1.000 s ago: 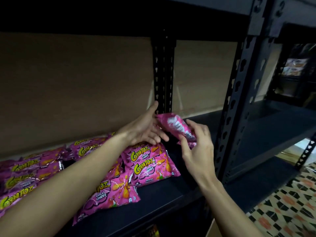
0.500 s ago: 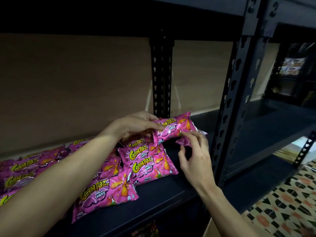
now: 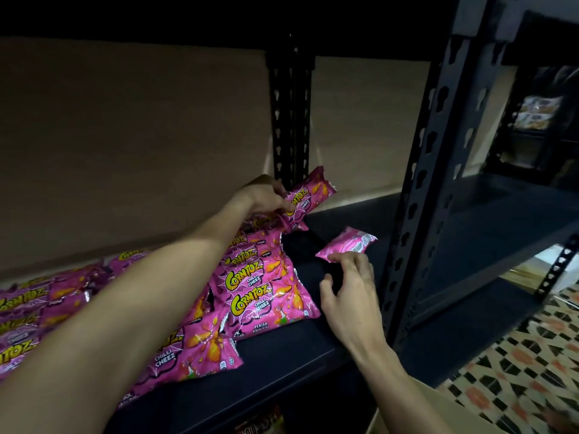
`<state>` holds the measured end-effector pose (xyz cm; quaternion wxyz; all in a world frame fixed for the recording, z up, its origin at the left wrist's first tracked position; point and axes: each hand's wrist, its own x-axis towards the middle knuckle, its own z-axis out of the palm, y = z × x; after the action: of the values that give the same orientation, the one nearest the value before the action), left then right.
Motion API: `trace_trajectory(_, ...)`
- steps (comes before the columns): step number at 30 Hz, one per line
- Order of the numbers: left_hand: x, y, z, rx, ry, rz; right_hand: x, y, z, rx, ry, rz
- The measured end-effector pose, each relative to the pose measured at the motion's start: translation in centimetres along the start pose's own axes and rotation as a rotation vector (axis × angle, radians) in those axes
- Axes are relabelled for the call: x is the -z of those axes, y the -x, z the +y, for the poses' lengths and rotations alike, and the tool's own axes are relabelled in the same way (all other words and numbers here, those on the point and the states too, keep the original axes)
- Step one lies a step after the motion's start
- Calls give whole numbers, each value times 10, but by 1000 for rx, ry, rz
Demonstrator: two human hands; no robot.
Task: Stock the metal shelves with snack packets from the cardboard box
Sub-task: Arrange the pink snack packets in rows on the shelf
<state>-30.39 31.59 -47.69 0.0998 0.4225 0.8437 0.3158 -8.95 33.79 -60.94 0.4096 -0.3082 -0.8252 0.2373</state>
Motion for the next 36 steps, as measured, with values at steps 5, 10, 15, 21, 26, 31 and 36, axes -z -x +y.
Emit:
trace_trajectory(5,-11,-8,-7,27,-170,-101,0,1,0,4,-3,7)
trace_trajectory(10,-18,-10,-13,36,-215,-133,0,0,0,8,2,19)
trace_trajectory(15,-16,-13,-16,52,-214,-100,1,1,-1,6,7,17)
trace_trajectory(21,-15,-10,-29,55,-256,-124,0,2,-1,2,6,19)
trace_trajectory(26,-12,-9,-40,48,-270,-112,-1,1,-1,-8,9,21)
trace_trajectory(31,-10,-5,-48,47,-284,-85,0,1,-2,-6,17,29)
trace_trajectory(36,-6,-3,-54,53,-270,-95,0,1,-3,-17,20,18)
